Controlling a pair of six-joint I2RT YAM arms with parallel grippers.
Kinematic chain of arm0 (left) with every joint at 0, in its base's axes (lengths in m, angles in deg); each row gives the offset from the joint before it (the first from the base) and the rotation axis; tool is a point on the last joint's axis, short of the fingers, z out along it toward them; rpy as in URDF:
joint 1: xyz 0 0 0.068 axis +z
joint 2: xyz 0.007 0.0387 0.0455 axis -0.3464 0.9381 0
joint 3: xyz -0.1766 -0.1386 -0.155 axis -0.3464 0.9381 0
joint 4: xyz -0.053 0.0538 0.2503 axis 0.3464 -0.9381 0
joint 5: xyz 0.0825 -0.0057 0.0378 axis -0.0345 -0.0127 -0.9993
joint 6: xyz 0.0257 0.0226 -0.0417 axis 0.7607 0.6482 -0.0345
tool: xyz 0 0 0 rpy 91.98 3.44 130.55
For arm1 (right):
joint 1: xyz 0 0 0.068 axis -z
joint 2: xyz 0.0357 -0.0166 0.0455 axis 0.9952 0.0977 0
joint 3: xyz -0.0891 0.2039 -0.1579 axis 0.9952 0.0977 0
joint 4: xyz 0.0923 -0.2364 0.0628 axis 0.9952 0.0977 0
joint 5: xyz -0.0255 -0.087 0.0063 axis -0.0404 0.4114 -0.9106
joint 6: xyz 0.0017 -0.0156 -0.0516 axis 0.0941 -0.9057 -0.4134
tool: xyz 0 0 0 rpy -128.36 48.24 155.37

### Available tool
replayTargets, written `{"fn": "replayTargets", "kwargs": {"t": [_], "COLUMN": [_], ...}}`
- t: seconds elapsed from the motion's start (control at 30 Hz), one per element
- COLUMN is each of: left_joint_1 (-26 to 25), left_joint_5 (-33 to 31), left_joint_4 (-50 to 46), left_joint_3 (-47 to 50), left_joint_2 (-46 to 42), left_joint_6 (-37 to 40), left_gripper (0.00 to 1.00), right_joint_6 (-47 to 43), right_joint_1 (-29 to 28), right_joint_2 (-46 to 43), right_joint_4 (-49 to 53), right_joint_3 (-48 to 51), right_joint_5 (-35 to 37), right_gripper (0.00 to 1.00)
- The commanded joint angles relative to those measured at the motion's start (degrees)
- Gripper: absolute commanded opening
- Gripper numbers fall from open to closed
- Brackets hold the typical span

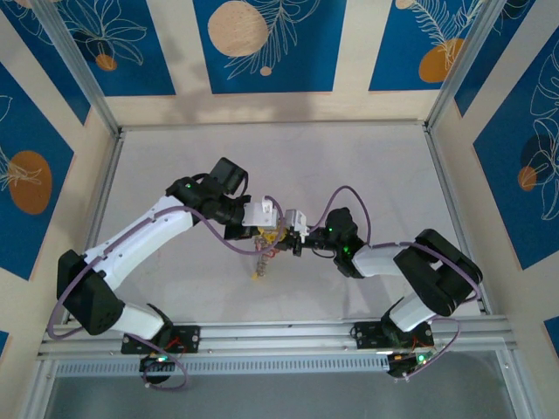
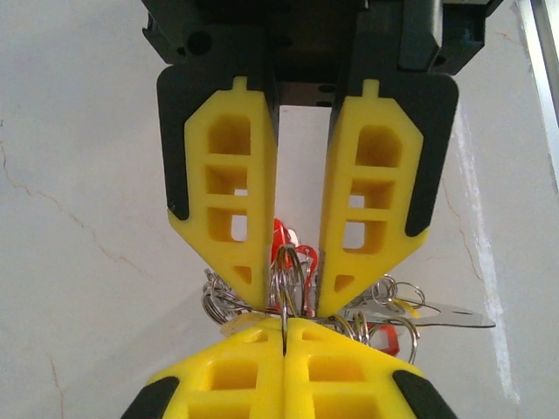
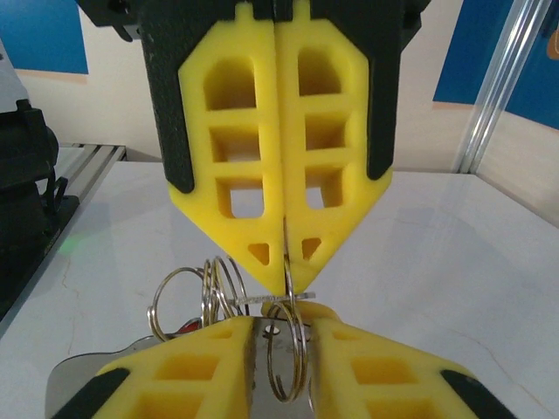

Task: Put the keys on the keyring

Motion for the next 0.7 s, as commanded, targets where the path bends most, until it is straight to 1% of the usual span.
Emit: {"fn": "replayTargets", "kwargs": {"t": [0.0,0.03,0.17,0.3,0.43,0.5,0.67], "left_joint_1": [-0.6,-0.6,-0.6,-0.5,0.0,0.1,0.2], "left_joint_5": [0.2,0.4,-0.1,-2.3,-7.5,-9.0,-11.4], "left_joint_4": [-1.0,-1.2,-1.2,-0.7,0.3,1.0,6.3], "left_joint_3": [-1.3,-1.4,-1.6,-0.8,1.3,2.3,6.6], "left_joint_2": [1.0,1.1,1.4,1.2,0.3,-0.5,-4.5], "left_joint_6": [1.1,1.2,1.2,1.3,1.4,1.3,1.3], "left_gripper": [0.00,0.00,0.00,0.00,0.00,0.00,0.00], "right_joint_6": [-1.2,-1.2,-1.0,-0.7,-0.5,-0.6,-0.4], "right_joint_1": [0.1,0.2,0.3,0.6,1.0,1.2,1.6], "right_joint_2": [-1.7,-1.7,-1.7,-1.6,-2.1,-2.3,-2.3], "right_joint_4": [0.5,0.5,0.7,-0.2,-0.1,0.4,0.2], "right_joint_3": [-1.0,-1.0,-1.2,-0.8,-0.1,0.2,0.8], "right_joint_5": [-1.2,-1.2,-2.2,-2.0,-1.9,-1.9,-1.4], "right_gripper": [0.19,0.18,0.00,0.00,0.00,0.00,0.00]}}
